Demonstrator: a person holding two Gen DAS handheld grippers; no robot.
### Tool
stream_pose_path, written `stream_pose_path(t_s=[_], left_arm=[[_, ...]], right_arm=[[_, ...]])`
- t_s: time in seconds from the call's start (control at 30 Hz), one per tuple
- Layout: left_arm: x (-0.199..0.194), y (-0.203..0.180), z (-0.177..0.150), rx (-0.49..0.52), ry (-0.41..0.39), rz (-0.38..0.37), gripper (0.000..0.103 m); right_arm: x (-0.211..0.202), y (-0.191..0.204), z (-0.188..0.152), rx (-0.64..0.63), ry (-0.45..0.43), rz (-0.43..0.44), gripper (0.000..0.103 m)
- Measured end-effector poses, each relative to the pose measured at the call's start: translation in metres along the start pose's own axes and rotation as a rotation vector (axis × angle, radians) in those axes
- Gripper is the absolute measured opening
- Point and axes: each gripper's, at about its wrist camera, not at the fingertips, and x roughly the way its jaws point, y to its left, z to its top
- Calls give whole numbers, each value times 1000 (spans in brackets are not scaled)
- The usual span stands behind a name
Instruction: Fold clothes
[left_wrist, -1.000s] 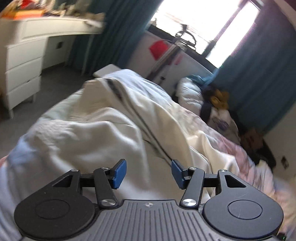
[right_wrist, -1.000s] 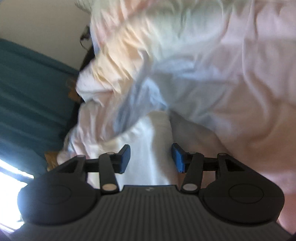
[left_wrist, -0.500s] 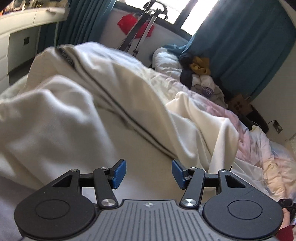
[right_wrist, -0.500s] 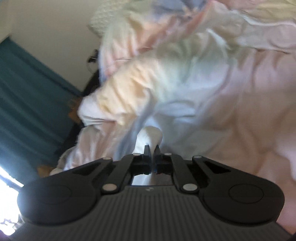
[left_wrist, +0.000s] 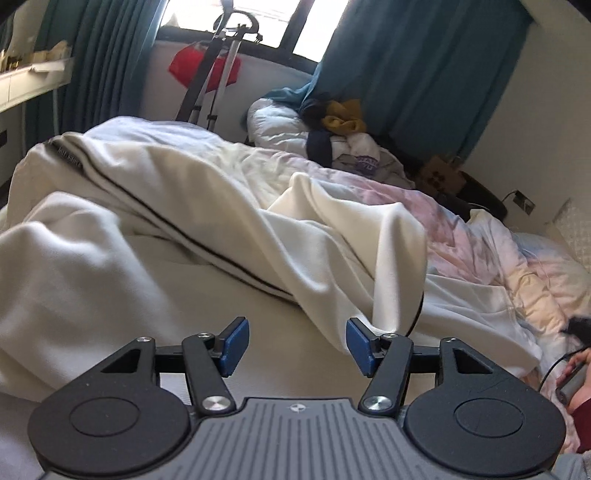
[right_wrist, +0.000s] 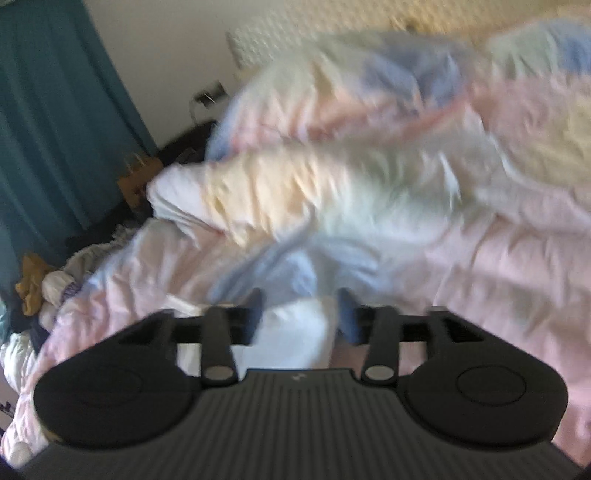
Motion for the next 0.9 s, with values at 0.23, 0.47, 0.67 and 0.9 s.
stream_pose_path(t_s=[0.23, 0.47, 0.67, 0.9], left_arm=[[-4, -23, 7, 79, -38, 19, 82], [21, -71, 41, 221, -85, 51, 85], [88, -147, 93, 454, -139, 111, 93], [212, -221, 136, 711, 105, 121, 93]], right_arm=[[-54, 40, -7, -89, 44, 283, 65], [-82, 87, -57, -198, 167, 484, 65], [-73, 106, -74, -264, 213, 505, 65], [-45, 105, -85, -182, 273, 476, 65]])
